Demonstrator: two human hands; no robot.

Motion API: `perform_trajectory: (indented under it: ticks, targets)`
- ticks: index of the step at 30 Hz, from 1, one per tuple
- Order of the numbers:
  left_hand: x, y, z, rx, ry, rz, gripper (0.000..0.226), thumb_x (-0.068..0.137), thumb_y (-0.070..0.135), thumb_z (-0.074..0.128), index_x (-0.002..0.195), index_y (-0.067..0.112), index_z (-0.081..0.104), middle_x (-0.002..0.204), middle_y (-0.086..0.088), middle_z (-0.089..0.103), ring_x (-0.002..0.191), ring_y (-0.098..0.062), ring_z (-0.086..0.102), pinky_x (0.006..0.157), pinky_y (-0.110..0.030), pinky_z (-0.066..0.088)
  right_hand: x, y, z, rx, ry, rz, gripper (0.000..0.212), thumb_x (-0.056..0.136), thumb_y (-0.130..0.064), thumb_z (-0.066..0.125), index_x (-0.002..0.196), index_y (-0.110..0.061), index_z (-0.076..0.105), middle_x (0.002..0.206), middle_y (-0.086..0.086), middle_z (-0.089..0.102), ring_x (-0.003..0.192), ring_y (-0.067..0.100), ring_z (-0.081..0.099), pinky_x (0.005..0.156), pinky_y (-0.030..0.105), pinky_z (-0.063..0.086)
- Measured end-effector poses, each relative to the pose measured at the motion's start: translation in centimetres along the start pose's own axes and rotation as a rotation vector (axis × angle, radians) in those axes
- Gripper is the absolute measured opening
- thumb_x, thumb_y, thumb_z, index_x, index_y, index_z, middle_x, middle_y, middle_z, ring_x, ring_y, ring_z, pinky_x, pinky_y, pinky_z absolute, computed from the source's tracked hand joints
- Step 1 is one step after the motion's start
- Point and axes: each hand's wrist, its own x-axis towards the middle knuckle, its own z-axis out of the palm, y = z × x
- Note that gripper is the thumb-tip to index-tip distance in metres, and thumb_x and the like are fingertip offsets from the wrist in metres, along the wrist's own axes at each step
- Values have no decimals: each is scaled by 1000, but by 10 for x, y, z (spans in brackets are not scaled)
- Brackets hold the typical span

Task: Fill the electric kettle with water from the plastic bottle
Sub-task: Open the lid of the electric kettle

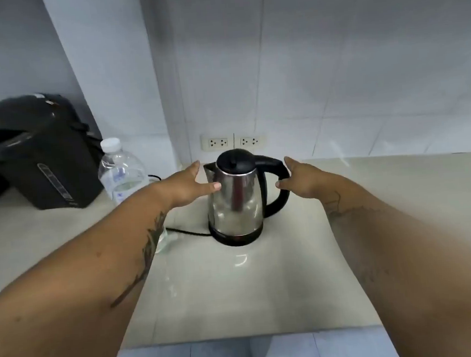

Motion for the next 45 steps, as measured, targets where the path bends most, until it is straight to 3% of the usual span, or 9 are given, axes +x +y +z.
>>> perform_trajectory:
  ticks: [3, 6, 9, 11, 18, 29, 35, 41, 45]
  targets:
    - [12, -14, 17, -152, 8, -71, 112, 82, 44, 75, 159, 19, -3, 167, -1, 12, 151, -23, 20, 119, -36, 23, 10, 8, 15, 75, 75, -22, 51, 87, -20, 57, 135, -17, 38, 117, 10, 58, 106, 28, 54, 86, 35, 43]
    - [20, -22, 42, -300, 0, -101, 114, 79, 38, 79, 159, 18, 0, 166, -1, 17, 151, -23, 22, 116, -33, 26, 19, 17, 30, 208, 160, 17, 42, 88, -15, 54, 129, -17, 42, 103, 6, 56, 95, 27, 54, 79, 34, 45]
    - [29, -20, 59, -461, 36, -40, 89, 82, 21, 79, 153, 16, 25, 132, 11, 53, 133, -15, 48, 93, -12, 39, 31, 21, 38, 284, 232, 15, 42, 88, -17, 53, 129, -19, 42, 103, 6, 57, 95, 27, 56, 76, 34, 45]
    - [32, -15, 68, -549, 78, 0, 77, 81, 16, 79, 145, 18, 37, 115, 11, 57, 120, -12, 55, 85, -14, 40, 36, 24, 42, 335, 257, 19, 41, 88, -18, 54, 127, -22, 42, 105, 7, 58, 94, 28, 57, 75, 34, 46]
    - [44, -19, 79, -670, 120, 8, 80, 73, 16, 86, 138, 24, 41, 126, 5, 61, 121, -17, 57, 100, -30, 44, 42, 27, 51, 422, 320, 50, 35, 87, -17, 57, 121, -23, 51, 106, 6, 60, 93, 27, 58, 70, 29, 43]
    - [19, 7, 52, -680, 219, 128, 53, 75, 15, 84, 118, 22, 54, 110, 4, 67, 112, -17, 64, 105, -43, 49, 20, 13, 18, 533, 370, -53, 29, 80, -24, 62, 104, -37, 55, 104, 4, 64, 98, 27, 63, 86, 48, 55]
    - [-49, 11, 54, -623, 277, 137, 50, 75, 20, 85, 116, 17, 57, 104, 5, 70, 97, -11, 66, 90, -30, 52, -27, 12, 17, 584, 309, -101, 29, 74, -27, 65, 84, -52, 56, 99, -3, 66, 98, 23, 64, 89, 49, 53]
    - [-101, -28, 98, -675, 259, 44, 62, 68, 21, 87, 120, 35, 56, 113, 7, 72, 109, -14, 66, 104, -43, 49, -70, 25, 61, 583, 250, -74, 32, 73, -26, 67, 94, -46, 57, 100, -6, 64, 96, 24, 64, 88, 50, 53]
    - [-123, -44, 114, -682, 253, -3, 65, 76, 11, 83, 131, 27, 51, 113, 7, 68, 107, -6, 63, 83, -19, 48, -90, 33, 85, 602, 215, -53, 31, 76, -21, 68, 92, -46, 58, 98, -8, 64, 94, 23, 64, 89, 49, 52]
